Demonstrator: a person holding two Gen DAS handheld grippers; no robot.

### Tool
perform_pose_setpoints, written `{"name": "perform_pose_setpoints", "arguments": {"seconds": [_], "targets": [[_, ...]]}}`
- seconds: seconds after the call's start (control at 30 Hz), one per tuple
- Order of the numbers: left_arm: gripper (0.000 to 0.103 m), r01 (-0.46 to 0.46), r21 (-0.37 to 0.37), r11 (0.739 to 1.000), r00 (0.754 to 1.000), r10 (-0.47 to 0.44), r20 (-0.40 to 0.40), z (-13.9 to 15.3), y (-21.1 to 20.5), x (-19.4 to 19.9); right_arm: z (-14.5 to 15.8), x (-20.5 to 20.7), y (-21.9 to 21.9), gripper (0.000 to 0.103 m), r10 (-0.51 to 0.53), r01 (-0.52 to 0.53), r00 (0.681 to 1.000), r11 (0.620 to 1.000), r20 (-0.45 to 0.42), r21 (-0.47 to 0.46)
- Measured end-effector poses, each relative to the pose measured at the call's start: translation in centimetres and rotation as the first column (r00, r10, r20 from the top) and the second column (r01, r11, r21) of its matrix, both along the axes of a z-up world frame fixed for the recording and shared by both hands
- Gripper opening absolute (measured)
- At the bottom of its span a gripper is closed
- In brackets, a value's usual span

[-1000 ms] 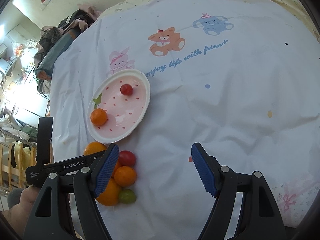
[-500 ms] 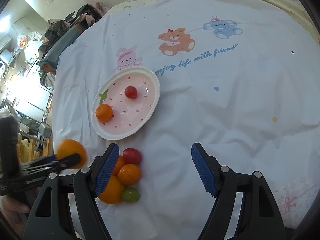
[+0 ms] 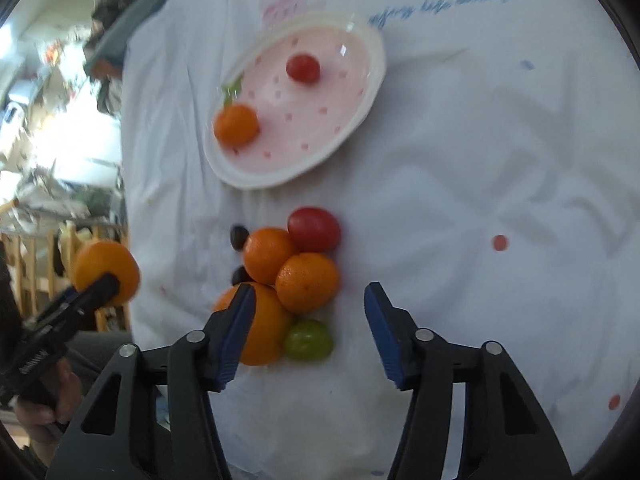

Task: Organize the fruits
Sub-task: 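Grasp the large orange with the left gripper while the right gripper grasps a mandarin, then carry the large orange and mandarin over the plate with both grippers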

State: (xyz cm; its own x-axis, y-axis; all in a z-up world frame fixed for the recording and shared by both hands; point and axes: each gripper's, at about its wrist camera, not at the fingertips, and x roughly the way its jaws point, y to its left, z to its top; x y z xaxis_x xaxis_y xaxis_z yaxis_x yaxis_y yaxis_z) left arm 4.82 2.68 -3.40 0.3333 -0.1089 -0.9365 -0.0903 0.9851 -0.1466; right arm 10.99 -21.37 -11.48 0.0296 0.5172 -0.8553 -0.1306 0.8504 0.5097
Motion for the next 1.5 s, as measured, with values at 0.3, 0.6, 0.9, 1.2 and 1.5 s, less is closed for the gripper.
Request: {"name": "perform_pose_setpoints", "arguments": {"seconds": [0.3, 0.6, 0.9, 1.2, 1.5], "targets": [[0.057, 0.0, -0.016, 1.0, 1.0, 0.0, -0.029, -0.8, -0.3, 0.8, -2.5, 0.6, 2.8, 0.058, 0.074, -0.074, 0.997, 0.997, -0.002, -0.039], [0.057, -0.029, -0.022, 0.999, 0.999, 0.029, -0.04, -1.1, 0.2, 1.6, -2.5, 0.7, 2.9, 0.044, 0.09, -0.09, 0.996, 0.996, 0.011, -0.025], [0.057, -0.05, 0.04, 0.998, 0.999, 0.049, 0.021, -0.9, 0.1, 1.7, 2.4, -0.1, -1.5, 0.044, -0.055, 0.05, 0.985, 0.998, 0.164, 0.034], [0.057, -0.064, 0.127, 0.99, 0.995, 0.054, 0.082, -0.6, 1.4, -0.3, 6.2, -0.6, -4.4, 0.044, -0.198, 0.17, 0.949, 0.977, 0.244, 0.13], [0.057, -0.134, 0.135, 0.982, 0.988, 0.122, 0.091, 0.3, 2.6, 0.1, 8.8, 0.3, -5.4, 0.044, -0.249, 0.187, 0.925, 0.956, 0.287, 0.226]]}}
